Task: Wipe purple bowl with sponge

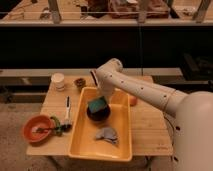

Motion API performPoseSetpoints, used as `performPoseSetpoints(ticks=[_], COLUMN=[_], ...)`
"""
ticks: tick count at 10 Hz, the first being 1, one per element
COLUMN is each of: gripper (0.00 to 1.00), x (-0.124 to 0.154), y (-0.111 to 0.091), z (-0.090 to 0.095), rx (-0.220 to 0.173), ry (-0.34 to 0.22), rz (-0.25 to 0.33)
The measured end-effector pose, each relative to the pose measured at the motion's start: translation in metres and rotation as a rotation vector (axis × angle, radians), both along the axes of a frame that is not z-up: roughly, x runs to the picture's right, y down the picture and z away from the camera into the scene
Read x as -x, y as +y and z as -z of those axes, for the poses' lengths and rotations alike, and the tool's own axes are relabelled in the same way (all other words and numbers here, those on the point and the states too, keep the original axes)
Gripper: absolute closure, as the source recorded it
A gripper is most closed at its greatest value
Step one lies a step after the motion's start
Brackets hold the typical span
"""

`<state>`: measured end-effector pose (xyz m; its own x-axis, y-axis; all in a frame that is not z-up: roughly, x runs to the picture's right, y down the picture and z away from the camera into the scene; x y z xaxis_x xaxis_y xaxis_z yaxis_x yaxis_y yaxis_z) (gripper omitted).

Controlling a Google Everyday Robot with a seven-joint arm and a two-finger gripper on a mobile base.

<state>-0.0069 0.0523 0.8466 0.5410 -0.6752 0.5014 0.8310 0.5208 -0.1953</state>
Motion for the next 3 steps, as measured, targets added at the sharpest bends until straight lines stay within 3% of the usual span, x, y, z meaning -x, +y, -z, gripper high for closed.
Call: performPoseSetpoints(ticks=[3], gripper=[1.00], x=[0.021], y=[0.017], z=[0.005], rx=[0.038], ry=[-0.103], rz=[0.060])
